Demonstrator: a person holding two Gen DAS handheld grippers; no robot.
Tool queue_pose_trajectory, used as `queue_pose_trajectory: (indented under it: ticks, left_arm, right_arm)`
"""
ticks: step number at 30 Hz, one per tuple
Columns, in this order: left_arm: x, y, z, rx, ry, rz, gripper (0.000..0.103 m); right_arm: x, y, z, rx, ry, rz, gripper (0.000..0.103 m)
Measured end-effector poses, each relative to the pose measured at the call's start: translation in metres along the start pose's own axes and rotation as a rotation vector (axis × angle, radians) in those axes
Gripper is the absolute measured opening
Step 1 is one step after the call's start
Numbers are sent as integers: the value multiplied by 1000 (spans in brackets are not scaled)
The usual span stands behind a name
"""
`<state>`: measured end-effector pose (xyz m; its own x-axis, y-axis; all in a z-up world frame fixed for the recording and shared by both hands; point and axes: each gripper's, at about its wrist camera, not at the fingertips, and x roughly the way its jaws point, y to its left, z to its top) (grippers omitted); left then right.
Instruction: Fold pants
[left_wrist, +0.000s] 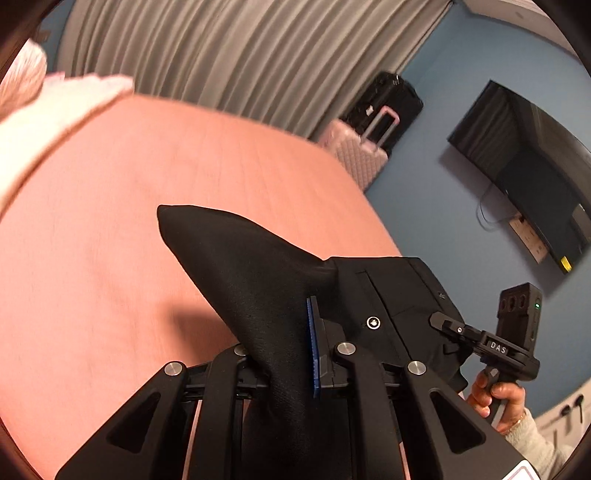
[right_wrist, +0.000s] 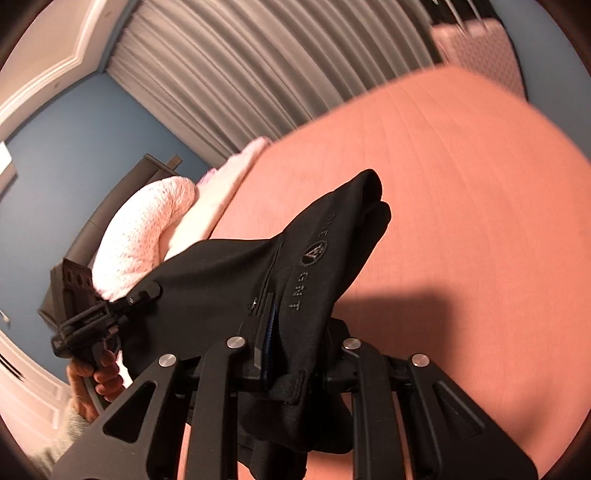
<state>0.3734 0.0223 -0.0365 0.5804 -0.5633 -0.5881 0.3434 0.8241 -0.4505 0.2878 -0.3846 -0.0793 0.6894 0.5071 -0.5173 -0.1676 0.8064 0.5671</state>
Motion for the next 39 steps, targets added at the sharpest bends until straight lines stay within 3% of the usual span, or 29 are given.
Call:
queue_pose_trajectory:
  ticks: [2, 3, 4, 5, 6, 7, 8, 11, 12, 17, 19, 21, 23, 24, 25, 27, 28, 29, 31, 33, 35, 36, 37, 39]
  left_arm:
    - [21, 13, 28, 2, -27, 23, 11]
    - [35, 20, 39, 4, -29, 41, 17]
    - [55, 36, 47, -9, -20, 82, 24]
    - [69, 54, 47, -42, -7, 141, 31]
    - [85, 75, 43, -83, 11, 250, 52]
    - [93, 94, 38, -112, 25, 354, 55]
    - [100, 120, 28, -164, 55, 458, 52]
    - [78, 166, -7, -309, 24, 448, 52]
    - [67, 168, -17, -303, 14, 450, 52]
    - [55, 119, -51, -85, 46, 618, 55]
    - [73, 94, -55, -1, 82, 669, 64]
    - [106, 73, -54, 84, 127, 722, 72]
    - [133, 75, -63, 117, 191, 752, 75]
    - [148, 72, -61, 135, 211, 768, 75]
    - [160, 70, -62, 167, 215, 792, 75]
    - [176, 67, -61, 229, 244, 833, 76]
    - [182, 64, -62, 280, 250, 858, 83]
    - [183, 65, -64, 306, 251, 873, 86]
    - [173, 61, -62, 329, 234, 874, 85]
    - [159, 50, -57, 327, 186, 849, 85]
    - [163, 38, -52, 311, 169, 797, 85]
    - [170, 35, -52, 306, 179, 779, 85]
    - [178, 35, -53, 306, 197, 779, 86]
    - [198, 47, -62, 303, 252, 764, 87]
  right_arm:
    - [28, -10, 24, 10, -2, -15, 18]
    - [44, -17, 31, 11, 2, -35, 23]
    - [66, -32, 34, 6, 20, -91, 37]
    - [79, -42, 35, 2, 34, -158, 70]
    - [90, -57, 32, 7, 30, -282, 82]
    - [94, -72, 24, 29, 16, -363, 86]
    - [91, -87, 14, 61, 24, -370, 86]
    - [64, -110, -16, 141, -4, -287, 85]
    - [54, -112, -27, 139, -8, -277, 85]
    - [45, -88, -64, -1, 24, -344, 86]
    - [66, -60, -62, -96, 58, -344, 85]
    - [86, -35, -54, -226, 33, -322, 85]
    - [113, -19, -38, -303, 25, -312, 84]
    - [129, -18, -33, -318, 69, -283, 80]
    - [145, -20, -31, -335, 115, -263, 65]
    - [177, -38, -34, -382, 233, -324, 59]
    - [179, -45, -34, -402, 230, -338, 49]
    - [172, -49, -29, -382, 215, -342, 45]
    - [156, -43, -18, -299, 172, -367, 42]
    - [147, -19, -12, -293, 133, -250, 42]
    - [161, -3, -16, -333, 177, -199, 40]
    - [174, -6, -20, -348, 220, -222, 40]
    - [190, -19, -29, -368, 281, -300, 40]
    - [184, -41, -33, -338, 254, -231, 38]
